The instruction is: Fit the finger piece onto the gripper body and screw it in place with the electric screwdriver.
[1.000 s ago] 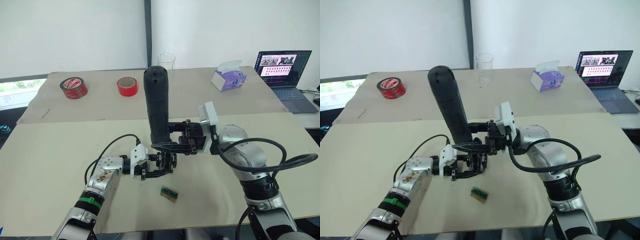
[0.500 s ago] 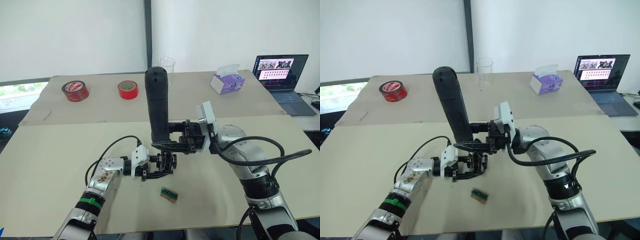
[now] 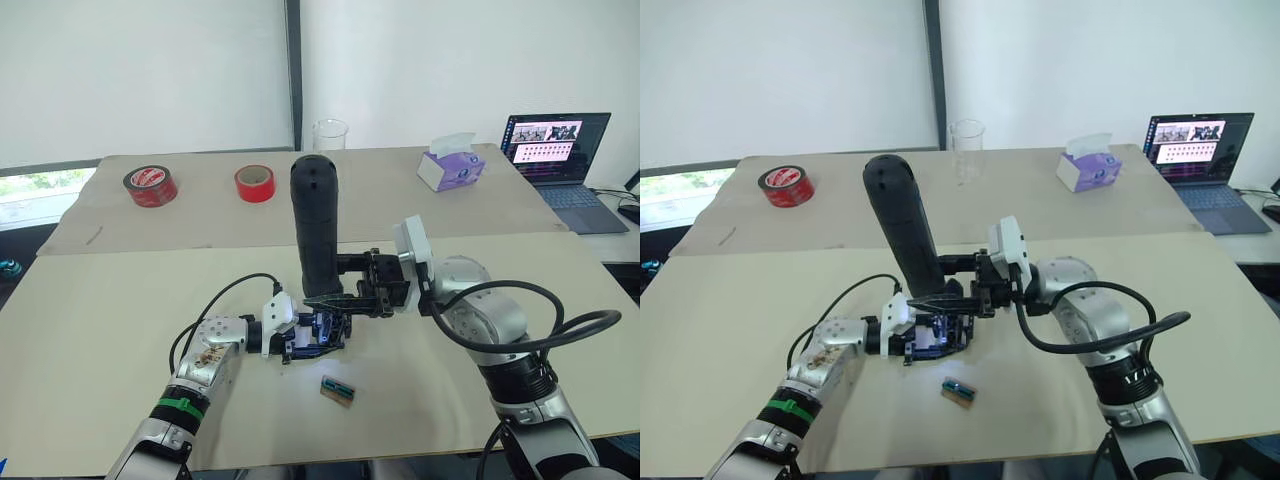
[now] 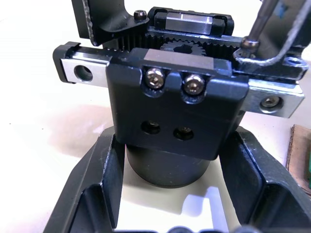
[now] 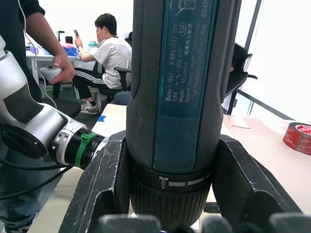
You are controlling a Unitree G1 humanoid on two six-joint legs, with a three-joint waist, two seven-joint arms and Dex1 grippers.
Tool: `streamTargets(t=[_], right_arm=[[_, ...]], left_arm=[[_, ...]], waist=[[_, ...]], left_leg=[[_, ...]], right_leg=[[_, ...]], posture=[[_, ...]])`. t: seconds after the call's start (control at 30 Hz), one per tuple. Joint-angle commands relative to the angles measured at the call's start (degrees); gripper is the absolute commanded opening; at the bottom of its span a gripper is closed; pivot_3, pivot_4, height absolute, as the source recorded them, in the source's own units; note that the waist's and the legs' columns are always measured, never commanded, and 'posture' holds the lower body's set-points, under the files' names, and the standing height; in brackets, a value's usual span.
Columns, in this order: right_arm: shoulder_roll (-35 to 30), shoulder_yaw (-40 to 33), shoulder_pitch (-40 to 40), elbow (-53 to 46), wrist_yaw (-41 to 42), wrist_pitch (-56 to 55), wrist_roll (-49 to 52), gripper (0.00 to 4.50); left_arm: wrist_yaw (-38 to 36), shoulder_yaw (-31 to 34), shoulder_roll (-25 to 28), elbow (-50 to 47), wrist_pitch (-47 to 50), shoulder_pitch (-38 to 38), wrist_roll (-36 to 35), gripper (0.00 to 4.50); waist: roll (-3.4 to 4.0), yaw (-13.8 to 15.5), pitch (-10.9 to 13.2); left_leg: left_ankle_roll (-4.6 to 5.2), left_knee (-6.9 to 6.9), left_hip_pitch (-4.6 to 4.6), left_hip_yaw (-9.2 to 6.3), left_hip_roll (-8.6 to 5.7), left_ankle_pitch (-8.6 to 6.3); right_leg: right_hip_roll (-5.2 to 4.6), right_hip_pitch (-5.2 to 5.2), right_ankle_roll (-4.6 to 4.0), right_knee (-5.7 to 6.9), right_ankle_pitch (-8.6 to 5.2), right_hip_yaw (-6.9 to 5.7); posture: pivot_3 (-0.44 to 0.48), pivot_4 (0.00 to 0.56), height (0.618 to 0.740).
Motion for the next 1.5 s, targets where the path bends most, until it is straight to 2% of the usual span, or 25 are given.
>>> streamTargets(t=[0.03, 0.33, 0.57, 0.87, 1.13, 1.43, 1.5], right_arm=[[-2.87, 2.78, 3.57, 6.42, 0.1, 2.08, -5.97, 1.92], [-2.22, 2.75, 3.13, 5.37, 0.32, 1.82, -5.26, 1.92], [-1.3, 0.23, -1.89, 2.92, 2.48, 2.45, -1.41, 1.92], [0.66, -5.32, -8.3, 0.64, 4.25, 2.11, 4.01, 1.92], [0.5, -6.58, -9.72, -0.33, 5.92, 3.4, 5.53, 1.92], [0.07, -8.66, -11.24, -1.46, 5.4, 5.57, 7.51, 1.92], [0.62, -9.58, -12.07, -2.31, 4.2, 7.09, 9.24, 1.92]], left_arm=[[-0.97, 0.04, 0.54, 0.05, 0.5, 0.78, -0.55, 2.29], [-0.94, -0.1, 0.51, 0.17, 0.24, 1.04, -0.32, 2.29], [-0.72, 0.02, 0.15, -0.01, 2.04, 1.47, -0.92, 2.29], [0.82, -1.41, 1.02, 0.7, 1.92, 1.71, 2.19, 2.29], [2.09, -2.85, 1.66, 1.14, 0.83, 2.03, 4.02, 2.29], [3.61, -2.24, 1.58, 1.25, 2.35, 2.41, 2.9, 2.29], [4.9, -1.61, 1.44, 1.25, 2.38, 2.61, 2.93, 3.33]], waist=[[-0.01, 0.0, -0.01], [-0.01, 0.02, -0.02], [0.0, -0.03, 0.0], [0.07, -0.01, 0.45], [0.15, 0.12, 0.71], [0.16, 0.13, 0.71], [0.17, 0.17, 0.72]], left_leg=[[0.0, 0.0, 0.0, 0.0, 0.0, 0.0], [0.0, -0.03, 0.02, 0.0, 0.02, 0.0], [0.0, -0.05, -0.04, 0.0, 0.02, 0.0], [0.0, -0.04, -0.34, 0.01, 0.0, 0.0], [0.0, -0.02, -0.38, 0.0, -0.01, 0.0], [0.01, -0.02, -0.38, 0.0, -0.03, 0.01], [0.01, -0.02, -0.38, 0.0, -0.03, 0.0]], right_leg=[[0.0, 0.0, 0.0, 0.0, 0.0, 0.0], [-0.01, 0.0, 0.0, -0.02, 0.0, 0.03], [-0.01, -0.04, 0.0, -0.04, 0.0, 0.04], [-0.04, -0.16, -0.01, -0.02, 0.0, 0.07], [-0.08, -0.17, 0.0, -0.03, 0.0, 0.05], [-0.3, -0.17, 0.0, -0.02, 0.0, 0.0], [-0.32, -0.17, 0.0, -0.02, 0.0, -0.01]], posture=[[0.0, 0.15, 0.74], [0.0, 0.15, 0.74], [0.0, 0.15, 0.74], [0.0, 0.15, 0.74], [0.0, 0.15, 0.74], [0.0, 0.15, 0.74], [0.0, 0.15, 0.74]])
